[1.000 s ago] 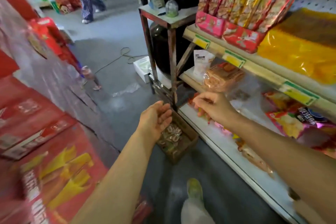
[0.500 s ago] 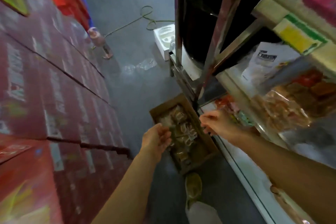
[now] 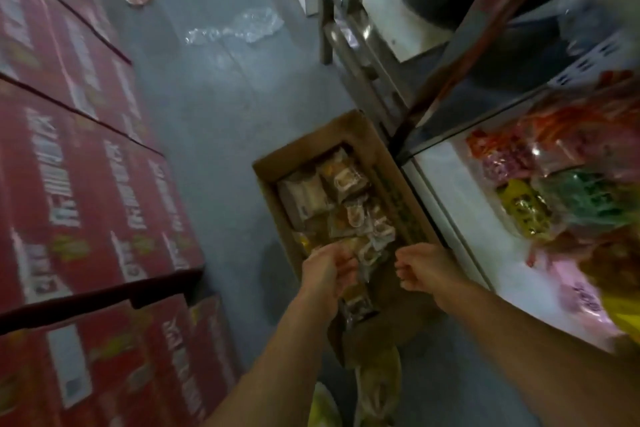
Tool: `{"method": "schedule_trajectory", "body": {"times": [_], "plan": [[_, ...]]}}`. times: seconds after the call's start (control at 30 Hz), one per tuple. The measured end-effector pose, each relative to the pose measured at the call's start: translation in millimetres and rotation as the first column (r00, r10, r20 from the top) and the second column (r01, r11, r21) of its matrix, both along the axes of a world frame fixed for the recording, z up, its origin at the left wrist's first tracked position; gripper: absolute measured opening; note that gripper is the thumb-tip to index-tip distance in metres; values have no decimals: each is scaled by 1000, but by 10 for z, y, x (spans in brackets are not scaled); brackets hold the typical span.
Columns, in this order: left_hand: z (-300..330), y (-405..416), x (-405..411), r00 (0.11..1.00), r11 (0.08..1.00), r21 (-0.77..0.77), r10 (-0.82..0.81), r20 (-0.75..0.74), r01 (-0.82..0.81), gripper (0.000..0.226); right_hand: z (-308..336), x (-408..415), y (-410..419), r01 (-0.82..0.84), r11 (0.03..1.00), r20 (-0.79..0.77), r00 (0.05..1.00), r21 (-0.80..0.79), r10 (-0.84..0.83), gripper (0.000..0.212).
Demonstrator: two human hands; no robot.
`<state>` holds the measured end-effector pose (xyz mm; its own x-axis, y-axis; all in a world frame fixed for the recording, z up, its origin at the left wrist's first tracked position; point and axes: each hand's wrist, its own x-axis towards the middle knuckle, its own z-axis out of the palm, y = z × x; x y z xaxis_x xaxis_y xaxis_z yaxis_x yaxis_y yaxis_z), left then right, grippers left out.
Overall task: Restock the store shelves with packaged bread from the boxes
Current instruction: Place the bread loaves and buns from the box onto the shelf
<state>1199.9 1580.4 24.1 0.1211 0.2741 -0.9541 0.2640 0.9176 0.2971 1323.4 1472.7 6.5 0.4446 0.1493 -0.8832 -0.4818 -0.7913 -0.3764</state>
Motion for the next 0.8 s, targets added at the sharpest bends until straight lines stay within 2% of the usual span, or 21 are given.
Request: {"method": "schedule_trajectory", "body": {"times": [0.17, 0.27, 0.37, 0.4, 0.43, 0.5, 0.6, 0.73, 0.8], "plan": [[-1094, -80, 111, 999, 999, -51, -20, -49, 17, 19, -975, -30, -34, 107, 994, -65, 992, -37, -109, 19], [-1622, -109, 159, 989, 993, -74, -101, -104, 93, 27, -1461, -65, 63, 208, 974, -44, 976, -92, -213, 17], [-1984, -145, 234, 974, 985, -87, -164, -156, 152, 19, -1900, -70, 134, 329, 937, -4, 943, -117, -332, 56], [-2099, -159, 256, 967, 983, -83, -178, -181, 166, 28, -1999, -61, 158, 379, 919, 13, 925, -111, -380, 61], [-2171, -164, 274, 963, 982, -80, -186, -194, 173, 35, -2060, -48, 183, 421, 902, 26, 907, -94, -420, 60], [-2278, -173, 336, 971, 985, -86, -162, -173, 149, 33, -2147, -18, 222, 489, 871, 41, 872, -40, -488, 51], [-2363, -189, 452, 982, 986, -129, -126, -142, 108, 51, -2243, 0, 245, 547, 837, 58, 836, 3, -546, 37], [-2378, -219, 530, 991, 993, -119, -17, -134, 1, 58, -2271, 12, 265, 574, 818, 19, 818, 28, -575, 7], [-2322, -226, 503, 992, 992, -106, 51, -119, -64, 53, -2200, 4, 260, 558, 829, -27, 830, 43, -557, 9]]}}
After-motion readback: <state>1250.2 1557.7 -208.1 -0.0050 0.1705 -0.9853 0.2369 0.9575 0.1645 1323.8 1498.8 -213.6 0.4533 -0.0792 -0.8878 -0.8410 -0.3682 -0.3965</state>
